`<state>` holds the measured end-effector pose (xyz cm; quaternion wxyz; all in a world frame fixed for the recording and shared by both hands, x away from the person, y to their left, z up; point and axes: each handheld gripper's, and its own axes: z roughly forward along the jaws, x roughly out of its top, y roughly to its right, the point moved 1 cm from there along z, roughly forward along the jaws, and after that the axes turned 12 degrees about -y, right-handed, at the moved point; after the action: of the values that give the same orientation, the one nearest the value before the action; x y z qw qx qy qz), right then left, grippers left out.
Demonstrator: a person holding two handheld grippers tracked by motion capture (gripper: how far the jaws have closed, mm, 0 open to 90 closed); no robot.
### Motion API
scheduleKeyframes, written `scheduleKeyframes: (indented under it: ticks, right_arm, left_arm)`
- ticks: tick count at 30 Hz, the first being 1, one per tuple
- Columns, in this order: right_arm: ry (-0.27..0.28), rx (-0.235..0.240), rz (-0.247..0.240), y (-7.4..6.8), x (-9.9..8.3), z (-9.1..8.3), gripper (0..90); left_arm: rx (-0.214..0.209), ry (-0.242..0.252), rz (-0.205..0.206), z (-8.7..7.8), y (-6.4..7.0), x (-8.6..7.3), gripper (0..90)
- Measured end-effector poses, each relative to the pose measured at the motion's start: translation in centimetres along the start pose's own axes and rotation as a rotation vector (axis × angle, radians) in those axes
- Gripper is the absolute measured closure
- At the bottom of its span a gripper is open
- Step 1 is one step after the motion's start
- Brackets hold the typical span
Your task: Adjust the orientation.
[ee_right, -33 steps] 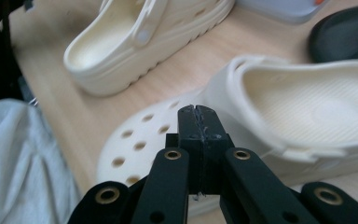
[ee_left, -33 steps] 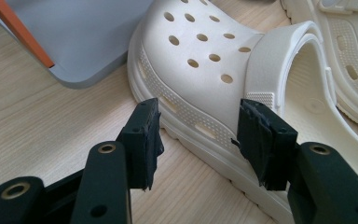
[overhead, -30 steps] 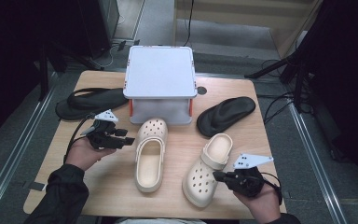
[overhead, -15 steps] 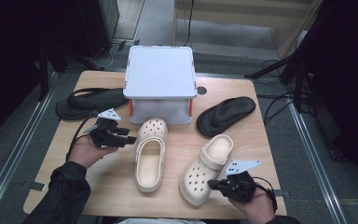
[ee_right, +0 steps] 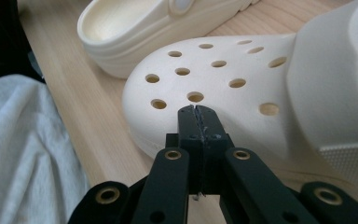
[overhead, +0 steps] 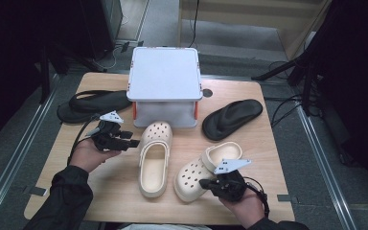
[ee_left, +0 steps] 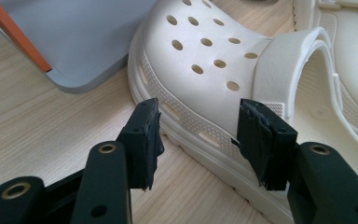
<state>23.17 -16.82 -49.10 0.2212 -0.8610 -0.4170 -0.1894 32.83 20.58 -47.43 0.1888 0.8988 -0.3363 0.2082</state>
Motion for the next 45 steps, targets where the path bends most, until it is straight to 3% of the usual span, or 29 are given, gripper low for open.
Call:
scheduleKeyframes:
  ticks: [7,11,12,14,15,19,22,23,24,25,28,35,41,45]
  right_arm:
    - [0.029,0.018,0.045,0.8,0.8,0.4,90.0]
    - [0.053,0.029,0.048,0.9,1.0,-0.4,90.0]
    - [0.084,0.007,0.034,1.1,1.0,-1.7,90.0]
    - [0.096,-0.012,0.034,1.4,1.1,-2.3,90.0]
    - [0.126,-0.034,0.056,2.2,1.1,-3.5,90.0]
    - [0.165,-0.089,0.1,4.5,1.0,-4.9,90.0]
    - [0.13,-0.111,0.129,6.5,1.0,-4.6,90.0]
    - [0.13,-0.111,0.129,6.5,1.0,-4.6,90.0]
    - [0.093,-0.106,0.14,7.5,1.0,-3.9,90.0]
    - [0.093,-0.106,0.14,7.5,1.0,-3.9,90.0]
    - [0.0,-0.097,0.121,8.6,1.0,-2.2,90.0]
    - [-0.001,-0.09,0.14,7.8,0.0,-2.4,90.0]
    - [-0.012,-0.087,0.129,6.1,-1.1,-2.6,90.0]
    - [-0.012,-0.05,0.131,5.0,-1.9,-2.5,90.0]
  left_arm:
    - [-0.004,-0.005,0.003,0.1,0.0,0.0,49.7]
    - [-0.006,-0.003,0.003,0.0,-0.1,0.0,49.7]
    - [-0.005,0.0,-0.001,0.0,-0.1,0.0,49.8]
    - [-0.005,-0.001,-0.002,0.0,-0.1,0.0,49.7]
    - [-0.005,-0.004,-0.001,0.0,-0.1,0.0,49.7]
    - [-0.006,0.001,-0.002,-0.1,0.0,0.0,49.8]
    - [-0.003,-0.003,-0.003,0.0,0.0,0.0,49.8]
    - [-0.003,-0.003,-0.003,0.0,0.0,0.0,49.9]
    - [-0.004,-0.003,-0.001,0.0,-0.1,0.0,49.8]
    - [-0.004,-0.003,0.0,0.1,-0.1,0.0,49.8]
    - [-0.004,0.0,-0.001,0.0,-0.1,0.0,49.9]
    - [-0.004,-0.001,0.001,0.0,-0.1,0.0,49.9]
    - [-0.005,0.0,0.002,-0.1,-0.1,0.0,49.9]
    - [-0.004,-0.001,0.0,0.0,-0.1,0.0,49.9]
